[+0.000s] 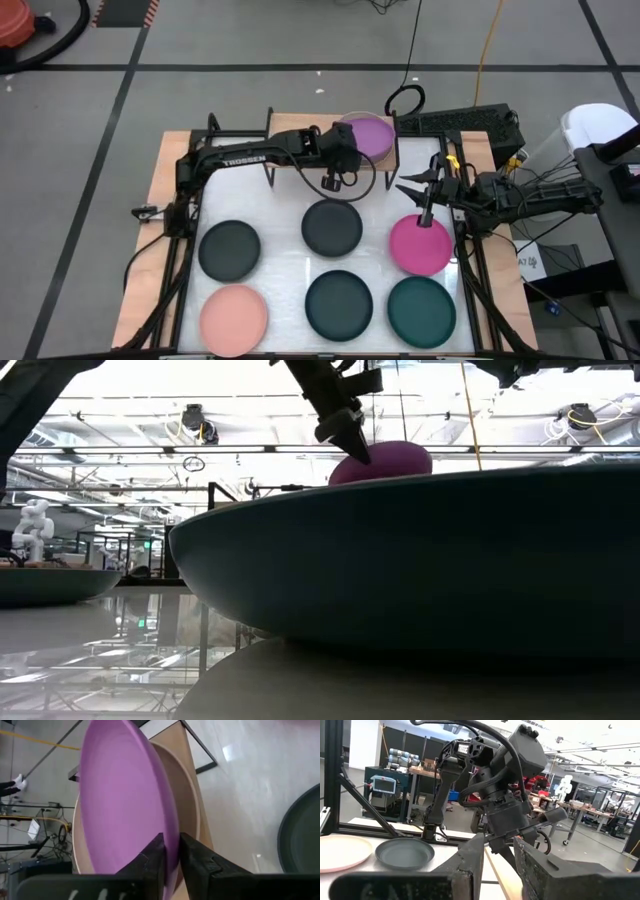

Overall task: Place and stack plates onto a shelf
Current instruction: Stack the purple plate on top of the light brown plate on the shelf, then stack the pink plate on top of the purple plate on the shelf

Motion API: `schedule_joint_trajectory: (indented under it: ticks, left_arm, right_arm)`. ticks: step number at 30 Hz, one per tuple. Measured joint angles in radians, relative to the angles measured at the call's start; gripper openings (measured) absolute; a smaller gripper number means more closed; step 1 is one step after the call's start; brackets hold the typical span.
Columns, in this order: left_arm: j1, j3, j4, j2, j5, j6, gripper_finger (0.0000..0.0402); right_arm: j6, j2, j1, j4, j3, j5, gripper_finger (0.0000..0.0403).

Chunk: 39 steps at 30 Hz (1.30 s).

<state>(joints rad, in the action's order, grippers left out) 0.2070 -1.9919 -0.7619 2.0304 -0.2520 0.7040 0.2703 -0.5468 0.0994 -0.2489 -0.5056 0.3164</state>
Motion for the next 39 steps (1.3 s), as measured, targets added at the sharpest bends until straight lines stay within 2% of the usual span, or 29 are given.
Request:
schedule_joint_trajectory:
  ticks: [15, 18, 22, 27, 29, 32, 39]
  left_arm:
    - [0.0, 0.0, -0.003, 0.0, -0.019, -0.026, 0.0067]
    - [0.0, 0.0, 0.002, 0.0, -0.019, -0.035, 0.0099]
    - [-0.001, 0.0, 0.015, 0.0, -0.031, -0.036, 0.0171]
    - [-0.019, 0.0, 0.016, -0.019, -0.183, -0.037, 0.0232]
    - [-0.029, 0.0, 0.009, -0.048, -0.222, -0.037, 0.0241]
    - [-0.044, 0.0, 0.006, -0.102, -0.224, -0.063, 0.0243]
    - [-0.082, 0.0, -0.023, -0.253, -0.142, -0.185, 0.0244]
  right_arm:
    - [0.0, 0.0, 0.0, 0.0, 0.0, 0.0, 0.0089]
    - [0.0, 0.0, 0.0, 0.0, 0.0, 0.0, 0.0089]
    - [0.0, 0.0, 0.0, 0.0, 0.0, 0.0, 0.0089]
    - [0.0, 0.001, 0.0, 0.011, 0.0, 0.0, 0.0089]
    - [0.003, 0.001, 0.0, 0.02, 0.0, 0.0, 0.0089]
    - [0.003, 0.001, 0.0, 0.028, 0.0, 0.0, 0.0089]
    - [-0.004, 0.001, 0.0, 0.043, 0.0, 0.0, 0.0089]
